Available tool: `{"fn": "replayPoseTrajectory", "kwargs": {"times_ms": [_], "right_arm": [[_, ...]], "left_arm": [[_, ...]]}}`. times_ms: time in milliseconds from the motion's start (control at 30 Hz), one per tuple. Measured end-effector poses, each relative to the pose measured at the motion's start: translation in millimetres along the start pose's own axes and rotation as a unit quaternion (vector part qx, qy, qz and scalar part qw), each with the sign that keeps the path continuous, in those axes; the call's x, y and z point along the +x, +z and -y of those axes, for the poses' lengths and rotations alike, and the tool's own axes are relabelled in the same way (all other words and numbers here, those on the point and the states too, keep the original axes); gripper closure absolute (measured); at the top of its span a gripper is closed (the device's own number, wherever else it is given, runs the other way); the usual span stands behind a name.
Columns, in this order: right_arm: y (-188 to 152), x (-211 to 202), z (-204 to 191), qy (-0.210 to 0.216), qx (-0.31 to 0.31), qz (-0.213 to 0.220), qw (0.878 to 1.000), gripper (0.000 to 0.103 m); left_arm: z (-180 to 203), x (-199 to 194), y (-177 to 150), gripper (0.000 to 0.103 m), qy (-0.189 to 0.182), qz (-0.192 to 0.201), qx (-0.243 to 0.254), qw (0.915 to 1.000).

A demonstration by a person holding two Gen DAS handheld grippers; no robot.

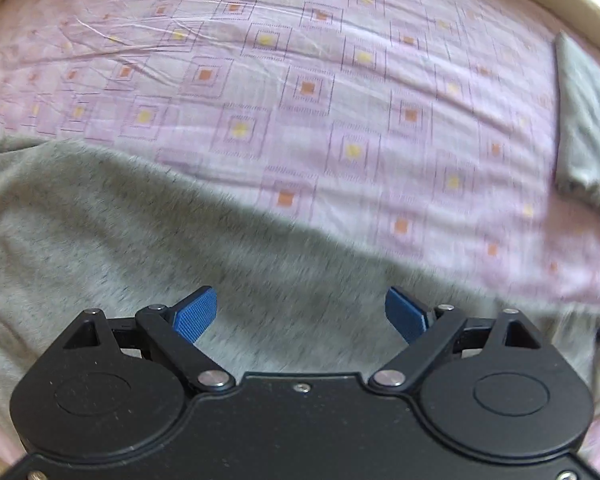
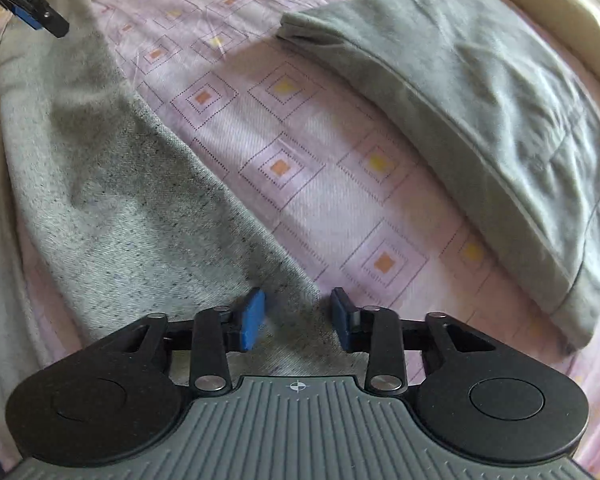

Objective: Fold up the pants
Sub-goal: 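Close the right gripper on a leg hem while the left gripper grasps the other hem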

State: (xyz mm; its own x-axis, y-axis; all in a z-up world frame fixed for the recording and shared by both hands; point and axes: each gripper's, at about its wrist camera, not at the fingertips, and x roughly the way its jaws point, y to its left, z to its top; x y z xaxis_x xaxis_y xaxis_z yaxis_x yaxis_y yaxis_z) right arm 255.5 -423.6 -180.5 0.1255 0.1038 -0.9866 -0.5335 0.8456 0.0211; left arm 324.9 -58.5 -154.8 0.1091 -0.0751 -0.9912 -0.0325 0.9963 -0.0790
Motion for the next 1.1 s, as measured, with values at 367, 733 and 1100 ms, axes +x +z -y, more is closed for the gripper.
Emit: {"fn": "replayPoseTrajectory", "kwargs": {"times_ms": [367,733,1100], "right_arm": [[-25,-25,-45,-0.053,-0.039,0.051,0.996,0.097],[-39,-54,-58,-0.066,-0.038,0.084,0.994,0.097],[-66,-148,-103,-0.173,0.006,0.241,0.955,0.097]], "left_arm": [[1,44,40,0.011,0.029,-0.063,-0.072,0.995],[20,48,49,0.094,0.056,-0.064,-0.052,0.995],[7,-121,20,0.103,-0.027,0.163,0.006,0.9863]]}}
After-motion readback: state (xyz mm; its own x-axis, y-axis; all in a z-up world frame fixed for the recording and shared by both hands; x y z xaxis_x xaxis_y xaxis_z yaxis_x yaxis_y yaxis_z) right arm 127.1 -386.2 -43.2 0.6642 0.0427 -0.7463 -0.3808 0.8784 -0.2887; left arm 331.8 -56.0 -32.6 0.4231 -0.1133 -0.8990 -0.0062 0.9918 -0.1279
